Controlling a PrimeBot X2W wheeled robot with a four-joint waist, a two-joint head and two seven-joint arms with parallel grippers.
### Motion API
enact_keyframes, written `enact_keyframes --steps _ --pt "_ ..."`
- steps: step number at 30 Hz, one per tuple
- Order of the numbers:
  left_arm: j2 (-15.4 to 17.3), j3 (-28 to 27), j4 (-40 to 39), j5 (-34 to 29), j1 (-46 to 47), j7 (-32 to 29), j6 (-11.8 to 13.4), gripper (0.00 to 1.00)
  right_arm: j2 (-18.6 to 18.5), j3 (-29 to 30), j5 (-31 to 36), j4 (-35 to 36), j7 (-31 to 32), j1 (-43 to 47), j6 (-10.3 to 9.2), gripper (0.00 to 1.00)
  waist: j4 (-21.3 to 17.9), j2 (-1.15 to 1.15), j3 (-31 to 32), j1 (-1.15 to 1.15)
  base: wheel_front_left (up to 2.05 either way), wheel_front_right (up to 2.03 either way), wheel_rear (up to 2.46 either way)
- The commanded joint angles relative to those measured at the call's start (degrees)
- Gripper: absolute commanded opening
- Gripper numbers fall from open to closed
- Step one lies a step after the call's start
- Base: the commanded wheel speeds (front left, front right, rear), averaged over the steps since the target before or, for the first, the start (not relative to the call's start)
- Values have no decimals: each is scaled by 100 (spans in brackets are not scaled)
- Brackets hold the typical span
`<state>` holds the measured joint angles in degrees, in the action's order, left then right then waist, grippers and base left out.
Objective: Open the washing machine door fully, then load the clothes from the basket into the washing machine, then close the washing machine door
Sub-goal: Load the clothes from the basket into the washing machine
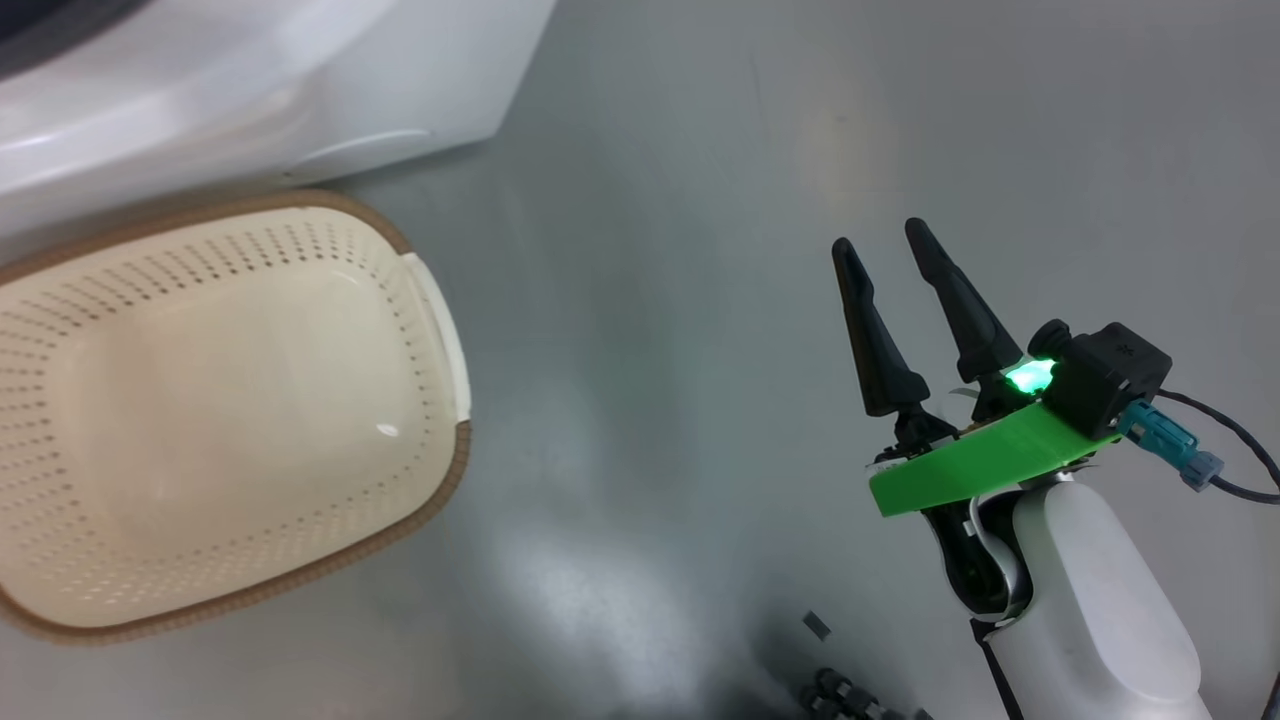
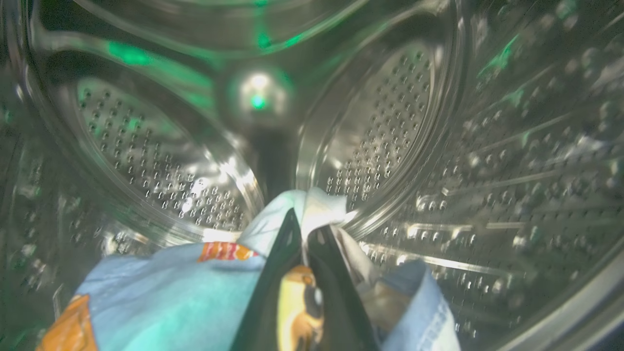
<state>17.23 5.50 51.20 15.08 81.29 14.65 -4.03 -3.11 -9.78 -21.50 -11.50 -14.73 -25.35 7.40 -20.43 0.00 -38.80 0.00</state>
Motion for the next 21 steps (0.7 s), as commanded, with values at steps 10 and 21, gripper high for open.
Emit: enact_keyframes --steps 10,21 --pt "99 -622 -1351 -514 -219 35 191 100 23 -194 -248 133 -27 -6 9 100 -281 0 -310 0 0 0 0" --pt "-65 -605 630 -464 -13 14 219 100 23 -184 -149 65 -27 11 9 100 -58 0 -9 0 0 0 0"
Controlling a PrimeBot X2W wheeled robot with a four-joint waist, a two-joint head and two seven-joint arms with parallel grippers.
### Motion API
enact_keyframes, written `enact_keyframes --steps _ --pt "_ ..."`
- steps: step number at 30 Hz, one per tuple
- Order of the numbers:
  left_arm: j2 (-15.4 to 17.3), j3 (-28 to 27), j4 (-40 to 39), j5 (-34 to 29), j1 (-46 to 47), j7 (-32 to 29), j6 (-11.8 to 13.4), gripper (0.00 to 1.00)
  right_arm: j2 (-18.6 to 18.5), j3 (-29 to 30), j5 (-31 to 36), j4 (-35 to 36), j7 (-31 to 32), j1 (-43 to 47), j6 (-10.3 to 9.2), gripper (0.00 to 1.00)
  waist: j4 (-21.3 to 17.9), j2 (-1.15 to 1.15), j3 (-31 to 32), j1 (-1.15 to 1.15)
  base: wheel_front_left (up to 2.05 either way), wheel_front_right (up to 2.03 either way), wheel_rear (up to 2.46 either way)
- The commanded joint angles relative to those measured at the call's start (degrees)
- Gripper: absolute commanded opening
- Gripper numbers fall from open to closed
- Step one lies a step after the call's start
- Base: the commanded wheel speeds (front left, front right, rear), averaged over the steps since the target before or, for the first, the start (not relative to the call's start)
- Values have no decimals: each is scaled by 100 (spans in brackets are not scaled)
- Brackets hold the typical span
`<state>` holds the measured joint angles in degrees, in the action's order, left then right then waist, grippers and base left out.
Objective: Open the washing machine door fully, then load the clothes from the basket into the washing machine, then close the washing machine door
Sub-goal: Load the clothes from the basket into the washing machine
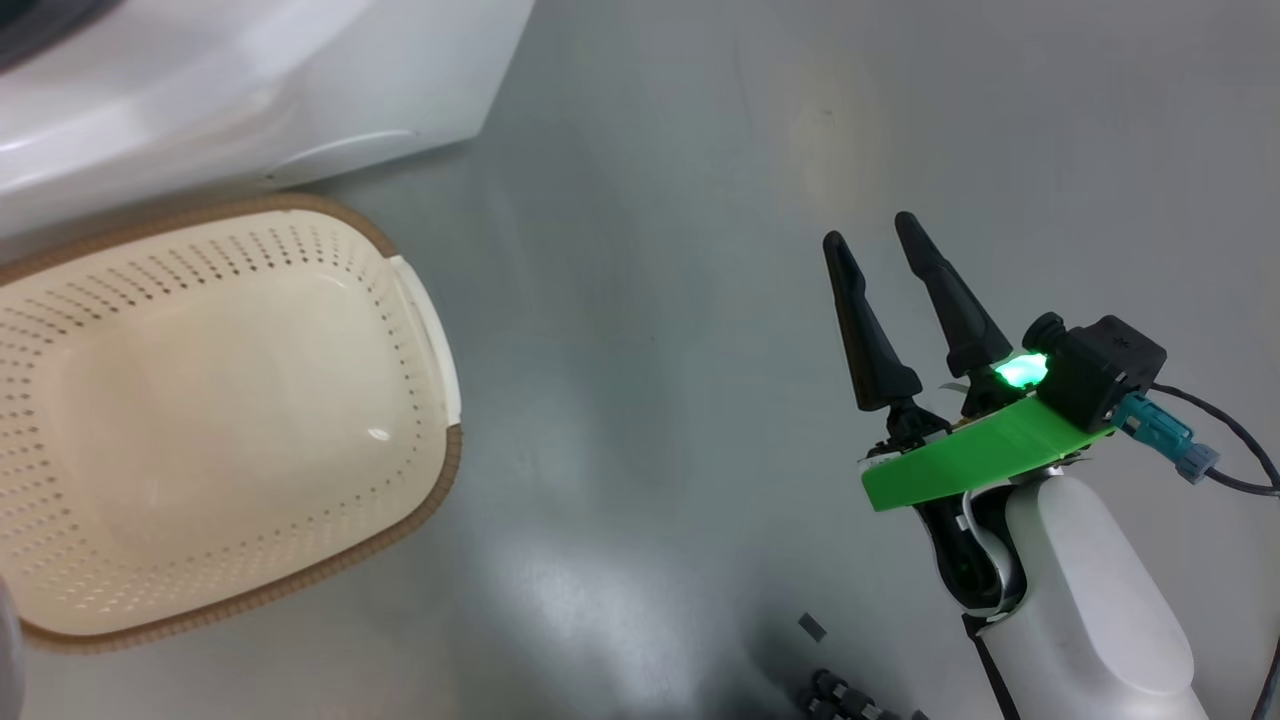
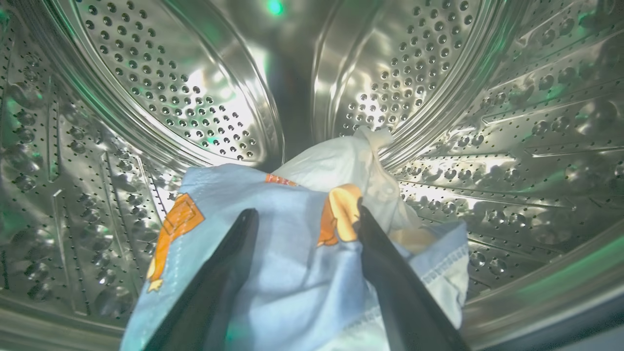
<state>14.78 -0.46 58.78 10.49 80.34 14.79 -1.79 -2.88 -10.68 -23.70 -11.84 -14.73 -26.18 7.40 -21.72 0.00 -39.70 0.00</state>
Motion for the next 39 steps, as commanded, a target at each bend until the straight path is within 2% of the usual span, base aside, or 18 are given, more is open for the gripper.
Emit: enact_keyframes --steps 1,7,12,26,39 --pt "175 3 -6 -1 85 3 -23 100 0 -88 82 94 -27 97 9 100 96 0 128 0 0 0 0" --pt "83 66 386 42 -61 16 -159 100 0 -75 144 35 -27 137 9 100 277 0 459 0 0 0 0" --pt "23 78 244 94 -470 19 -304 100 0 -99 194 -41 -27 156 9 100 404 0 803 0 0 0 0" --pt "-356 29 -1075 303 -2379 20 -520 100 -159 21 307 -273 -27 439 9 100 936 0 1957 0 0 0 0" --pt "-674 27 -2697 443 -4240 20 -563 100 -383 230 271 -364 -27 813 9 100 1476 0 2766 0 0 0 0"
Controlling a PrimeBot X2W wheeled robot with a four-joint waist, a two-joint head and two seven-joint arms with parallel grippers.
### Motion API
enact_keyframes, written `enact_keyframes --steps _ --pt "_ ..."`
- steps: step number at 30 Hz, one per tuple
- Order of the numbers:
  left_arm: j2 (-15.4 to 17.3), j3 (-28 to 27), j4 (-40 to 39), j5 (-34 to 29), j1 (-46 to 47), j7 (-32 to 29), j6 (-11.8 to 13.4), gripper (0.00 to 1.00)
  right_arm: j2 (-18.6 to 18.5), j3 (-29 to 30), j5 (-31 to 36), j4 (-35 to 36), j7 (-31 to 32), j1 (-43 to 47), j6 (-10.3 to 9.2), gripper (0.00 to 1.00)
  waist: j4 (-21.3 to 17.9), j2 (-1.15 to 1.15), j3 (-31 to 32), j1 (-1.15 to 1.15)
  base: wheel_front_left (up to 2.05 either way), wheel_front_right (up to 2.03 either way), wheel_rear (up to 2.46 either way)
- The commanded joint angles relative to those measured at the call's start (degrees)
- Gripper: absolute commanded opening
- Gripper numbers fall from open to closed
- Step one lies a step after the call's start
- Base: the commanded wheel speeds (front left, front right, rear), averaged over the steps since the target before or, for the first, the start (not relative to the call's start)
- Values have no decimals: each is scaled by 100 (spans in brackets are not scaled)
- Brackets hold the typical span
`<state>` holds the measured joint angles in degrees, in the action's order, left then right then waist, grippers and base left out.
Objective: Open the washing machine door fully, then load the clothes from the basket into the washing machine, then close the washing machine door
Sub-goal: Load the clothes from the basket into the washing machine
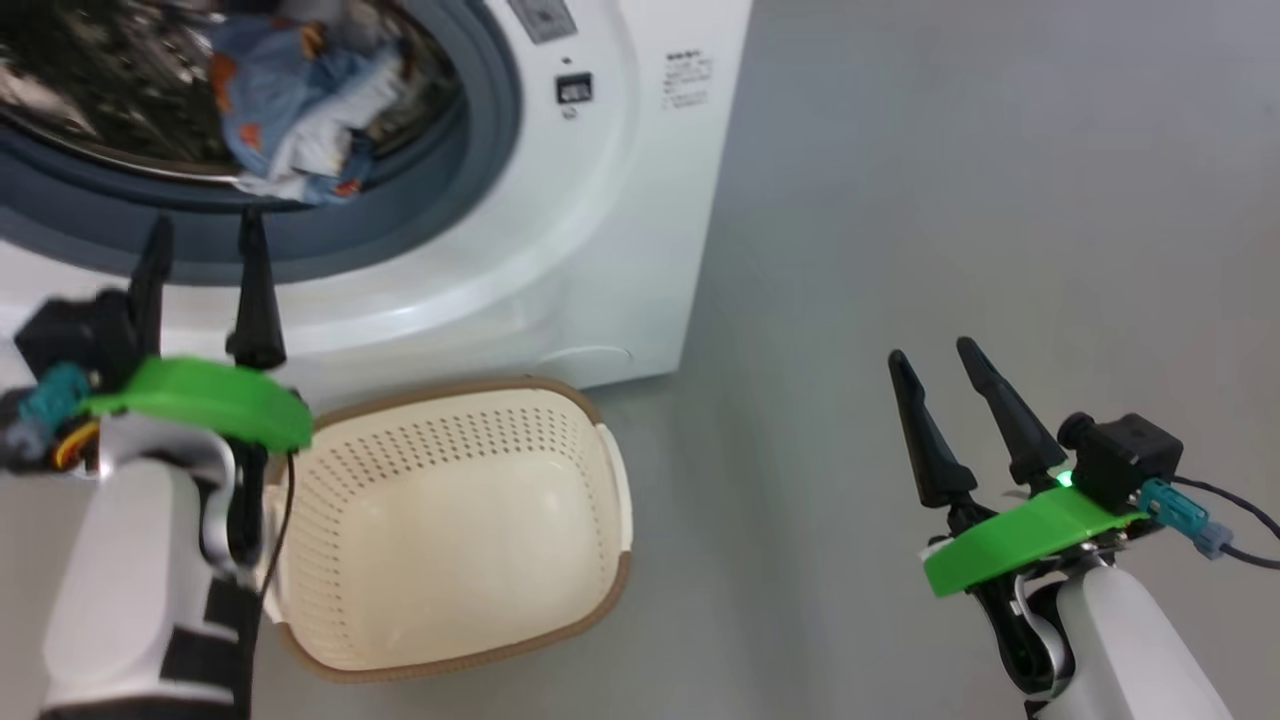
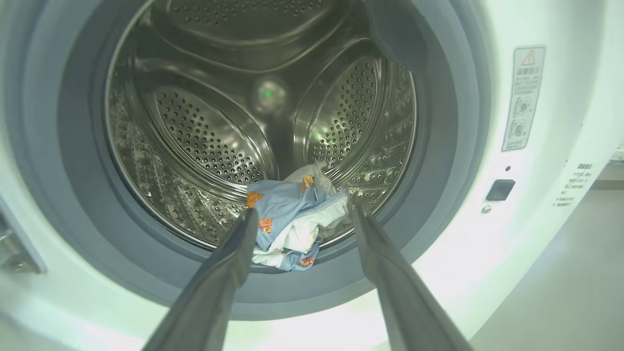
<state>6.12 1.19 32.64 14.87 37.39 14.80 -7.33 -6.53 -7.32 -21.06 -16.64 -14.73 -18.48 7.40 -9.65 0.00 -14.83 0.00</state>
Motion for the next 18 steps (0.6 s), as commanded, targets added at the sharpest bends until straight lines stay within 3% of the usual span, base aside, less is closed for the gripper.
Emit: enact_keyframes --steps 1,18 --pt "195 -135 -242 -39 -87 19 -9 100 -28 -95 5 114 -27 74 9 100 304 0 329 0 0 0 0" --pt "-25 -409 -1563 -83 -2063 19 57 100 -157 -17 -11 104 -27 461 9 100 528 0 952 0 0 0 0"
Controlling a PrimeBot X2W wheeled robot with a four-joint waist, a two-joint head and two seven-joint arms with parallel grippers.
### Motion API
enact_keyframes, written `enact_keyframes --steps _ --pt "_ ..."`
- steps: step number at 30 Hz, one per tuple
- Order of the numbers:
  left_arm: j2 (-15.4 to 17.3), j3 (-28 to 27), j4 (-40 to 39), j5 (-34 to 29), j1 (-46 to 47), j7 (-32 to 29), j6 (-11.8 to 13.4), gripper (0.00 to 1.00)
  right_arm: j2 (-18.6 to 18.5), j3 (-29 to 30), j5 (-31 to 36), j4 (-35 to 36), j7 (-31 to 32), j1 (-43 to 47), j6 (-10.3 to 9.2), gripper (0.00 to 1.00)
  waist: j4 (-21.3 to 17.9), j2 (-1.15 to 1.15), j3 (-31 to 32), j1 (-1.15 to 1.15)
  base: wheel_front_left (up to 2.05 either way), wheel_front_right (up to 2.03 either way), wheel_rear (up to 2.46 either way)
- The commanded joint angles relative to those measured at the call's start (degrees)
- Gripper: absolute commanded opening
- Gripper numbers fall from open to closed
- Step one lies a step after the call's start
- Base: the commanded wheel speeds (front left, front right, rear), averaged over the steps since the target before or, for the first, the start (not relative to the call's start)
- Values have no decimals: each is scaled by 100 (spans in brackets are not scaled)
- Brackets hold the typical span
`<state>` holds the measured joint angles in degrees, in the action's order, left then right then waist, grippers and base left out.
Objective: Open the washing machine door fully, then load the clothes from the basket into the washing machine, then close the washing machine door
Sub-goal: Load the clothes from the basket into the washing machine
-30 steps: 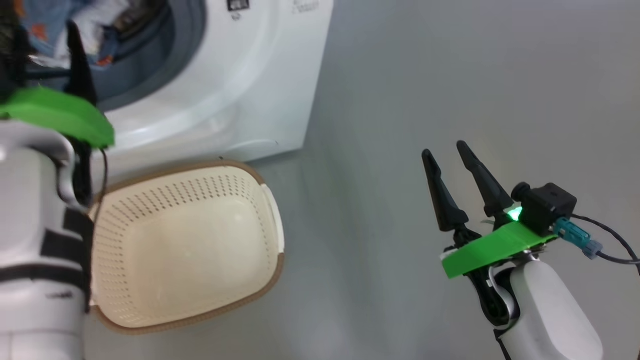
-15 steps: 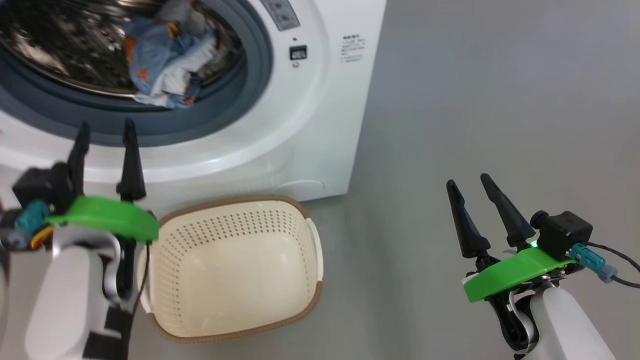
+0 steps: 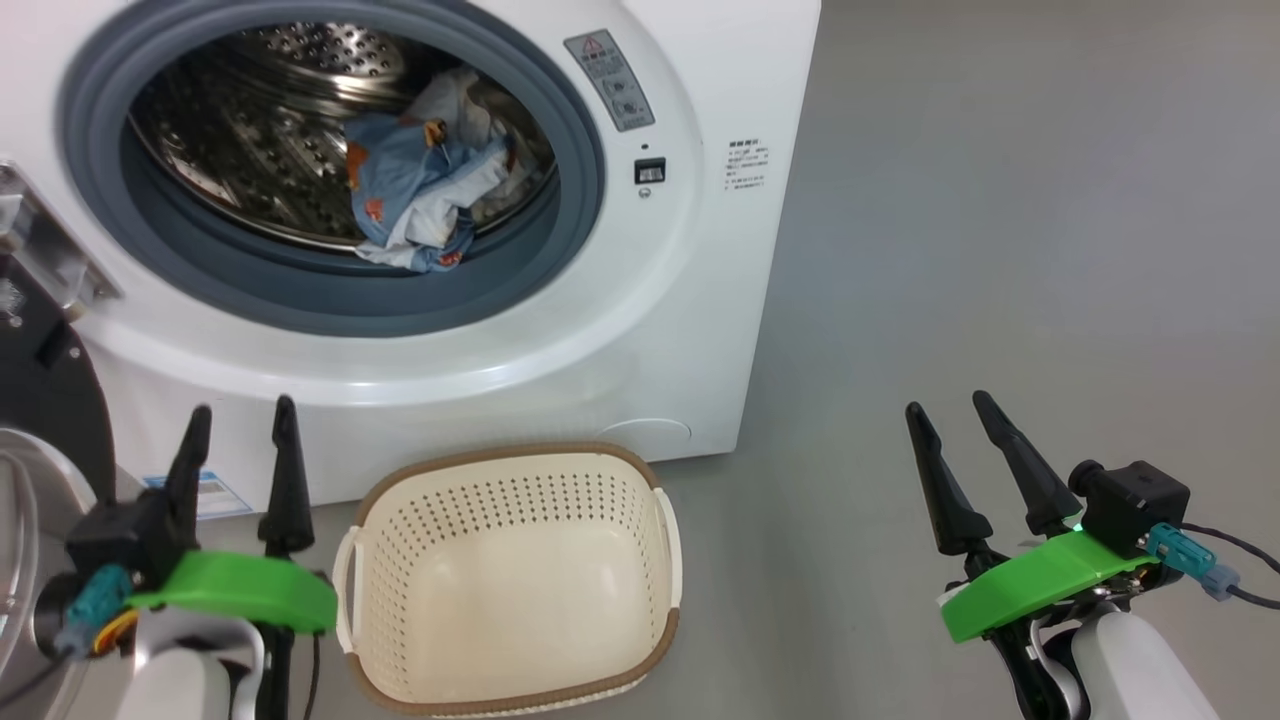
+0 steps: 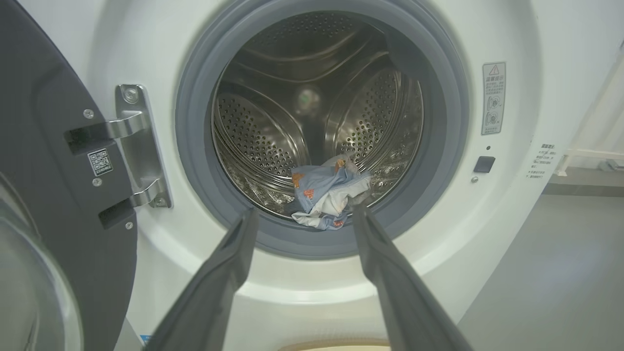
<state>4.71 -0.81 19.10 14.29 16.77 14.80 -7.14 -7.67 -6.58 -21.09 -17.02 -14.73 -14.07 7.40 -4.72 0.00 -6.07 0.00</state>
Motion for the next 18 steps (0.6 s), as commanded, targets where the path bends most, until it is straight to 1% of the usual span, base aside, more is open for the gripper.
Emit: enact_keyframes --steps 1,10,18 --pt "108 -206 -262 -42 -82 19 40 100 -48 -86 -7 140 -27 40 9 100 36 0 113 0 0 0 0" --pt "-14 -264 -669 -59 -709 19 107 100 -106 -64 -20 136 -27 176 9 100 28 0 314 0 0 0 0" --pt "-84 -273 -996 -89 -996 19 153 100 -149 -28 -20 192 -27 219 9 100 44 0 304 0 0 0 0"
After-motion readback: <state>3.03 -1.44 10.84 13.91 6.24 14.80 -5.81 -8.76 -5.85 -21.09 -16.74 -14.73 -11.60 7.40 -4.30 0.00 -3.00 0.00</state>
